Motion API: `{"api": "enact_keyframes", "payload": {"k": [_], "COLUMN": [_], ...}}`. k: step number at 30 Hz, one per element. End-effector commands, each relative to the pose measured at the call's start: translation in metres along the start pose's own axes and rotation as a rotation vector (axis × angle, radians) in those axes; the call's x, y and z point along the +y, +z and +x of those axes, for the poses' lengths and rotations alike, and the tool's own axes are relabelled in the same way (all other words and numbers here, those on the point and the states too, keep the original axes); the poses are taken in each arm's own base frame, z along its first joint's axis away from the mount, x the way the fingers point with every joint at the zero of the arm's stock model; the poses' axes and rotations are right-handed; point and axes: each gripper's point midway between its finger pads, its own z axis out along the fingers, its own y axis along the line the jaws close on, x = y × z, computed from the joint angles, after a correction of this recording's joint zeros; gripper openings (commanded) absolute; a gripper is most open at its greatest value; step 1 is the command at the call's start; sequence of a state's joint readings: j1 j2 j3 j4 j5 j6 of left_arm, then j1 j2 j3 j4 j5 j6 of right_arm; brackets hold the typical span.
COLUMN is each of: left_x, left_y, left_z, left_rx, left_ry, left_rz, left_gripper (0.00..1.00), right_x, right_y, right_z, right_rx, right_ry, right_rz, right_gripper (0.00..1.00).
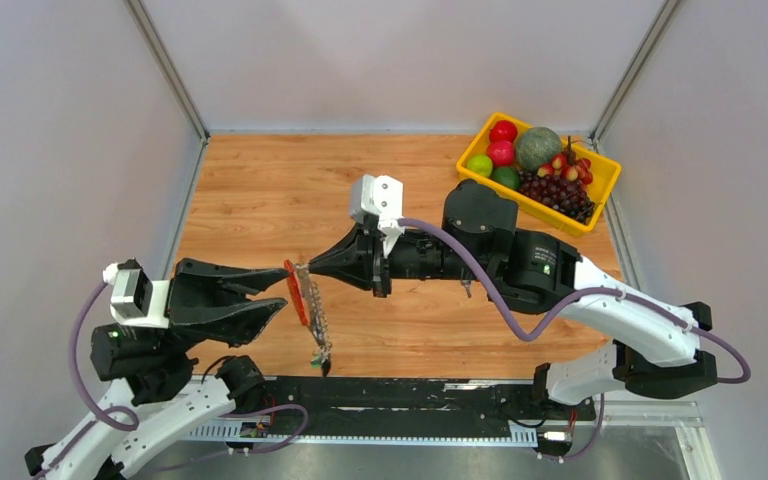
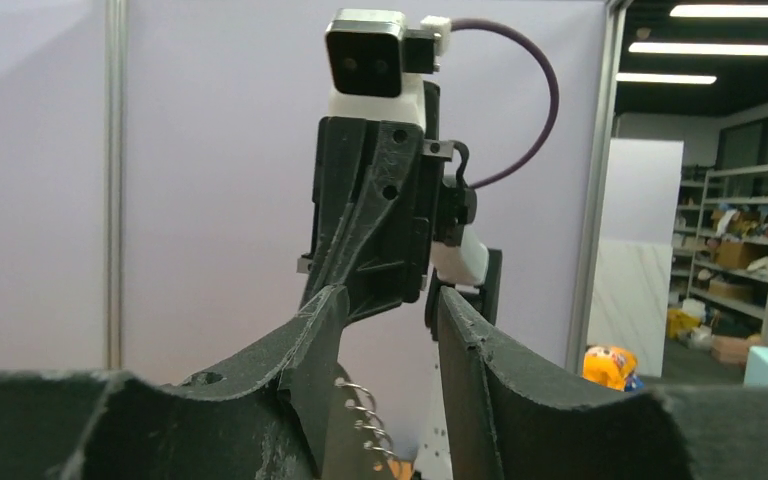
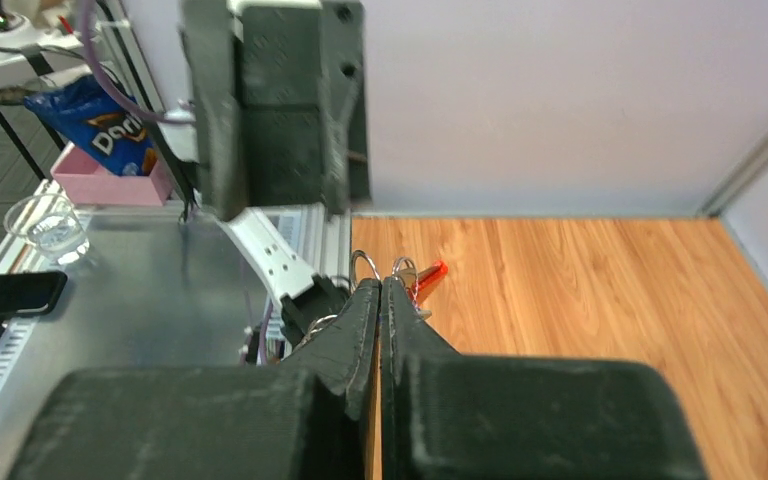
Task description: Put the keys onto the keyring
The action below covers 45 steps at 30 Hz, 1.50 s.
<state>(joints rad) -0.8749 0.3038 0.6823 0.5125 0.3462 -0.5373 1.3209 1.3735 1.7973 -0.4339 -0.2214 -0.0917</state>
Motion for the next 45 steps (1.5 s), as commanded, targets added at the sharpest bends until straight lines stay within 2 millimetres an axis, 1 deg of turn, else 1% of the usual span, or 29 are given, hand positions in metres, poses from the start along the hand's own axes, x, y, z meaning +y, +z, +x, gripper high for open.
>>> {"api": "enact_keyframes", "payload": {"k": [1,2,3,4,6,7,8,9,10,11,12,13,14,15,16,17,18,19,20,23,26,30,32,34,45], "left_x": [0.009,0.008,0.014,0.016,0.022,0.027,0.031,0.037,0.037,0.041,0.040,0.040,0.043,0.040,0.042,0.039,0.040,0.037,0.036,0.025,0.020,0.012,0.004,0.001,0.006], "left_y": [-0.020,-0.018,-0.021,-0.024,-0.025,-0.024,-0.027,-0.026,-0.028,-0.027,-0.029,-0.025,-0.029,-0.028,-0.033,-0.032,-0.037,-0.036,-0.040,-0.043,-0.049,-0.051,-0.054,-0.055,-0.066], "left_z": [0.040,0.030,0.038,0.037,0.039,0.044,0.043,0.050,0.050,0.060,0.060,0.063,0.076,0.077,0.087,0.088,0.096,0.097,0.104,0.108,0.112,0.114,0.118,0.118,0.133], "left_rx": [0.279,0.271,0.324,0.350,0.400,0.431,0.462,0.501,0.536,0.583,0.617,0.647,0.710,0.727,0.782,0.800,0.844,0.858,0.891,0.939,0.983,1.014,1.035,1.039,1.079], "left_ry": [0.002,0.016,0.015,0.016,0.024,0.026,0.024,0.021,0.012,-0.001,-0.009,-0.022,-0.046,-0.056,-0.072,-0.083,-0.096,-0.108,-0.123,-0.162,-0.179,-0.204,-0.231,-0.235,-0.215], "left_rz": [-0.080,-0.089,-0.119,-0.147,-0.188,-0.208,-0.241,-0.262,-0.276,-0.287,-0.294,-0.288,-0.300,-0.284,-0.290,-0.274,-0.276,-0.257,-0.253,-0.197,-0.177,-0.128,-0.078,-0.059,-0.043], "left_gripper": [0.49,0.50,0.50,0.50,0.50,0.50,0.50,0.49,0.49,0.48,0.48,0.48,0.47,0.47,0.47,0.47,0.47,0.47,0.47,0.44,0.44,0.43,0.42,0.43,0.42], "right_x": [-0.006,-0.005,-0.004,-0.002,0.002,0.003,0.004,0.006,0.006,0.007,0.008,0.009,0.010,0.011,0.013,0.014,0.015,0.016,0.017,0.020,0.021,0.020,0.019,0.019,0.024], "right_y": [-0.028,-0.032,-0.035,-0.038,-0.044,-0.047,-0.048,-0.050,-0.051,-0.052,-0.054,-0.054,-0.055,-0.055,-0.056,-0.056,-0.056,-0.057,-0.057,-0.057,-0.056,-0.054,-0.052,-0.050,-0.039], "right_z": [0.018,0.022,0.025,0.029,0.040,0.045,0.052,0.057,0.064,0.069,0.075,0.081,0.084,0.089,0.092,0.096,0.098,0.101,0.105,0.109,0.112,0.119,0.119,0.119,0.115], "right_rx": [0.096,0.111,0.122,0.138,0.179,0.198,0.219,0.237,0.259,0.279,0.297,0.315,0.328,0.344,0.355,0.366,0.374,0.383,0.392,0.402,0.410,0.421,0.414,0.408,0.395], "right_ry": [0.071,0.074,0.079,0.082,0.094,0.100,0.107,0.114,0.121,0.127,0.134,0.140,0.145,0.150,0.153,0.157,0.161,0.162,0.166,0.182,0.190,0.209,0.213,0.219,0.245], "right_rz": [0.024,0.022,0.020,0.013,0.004,0.002,-0.002,-0.006,-0.008,-0.009,-0.011,-0.013,-0.016,-0.023,-0.030,-0.037,-0.042,-0.051,-0.057,-0.077,-0.090,-0.100,-0.102,-0.113,-0.177], "right_gripper": [0.00,0.00,0.00,0.00,0.00,0.00,0.00,0.00,0.00,0.00,0.00,0.00,0.00,0.00,0.00,0.00,0.00,0.00,0.00,0.00,0.00,0.00,0.00,0.00,0.00]}}
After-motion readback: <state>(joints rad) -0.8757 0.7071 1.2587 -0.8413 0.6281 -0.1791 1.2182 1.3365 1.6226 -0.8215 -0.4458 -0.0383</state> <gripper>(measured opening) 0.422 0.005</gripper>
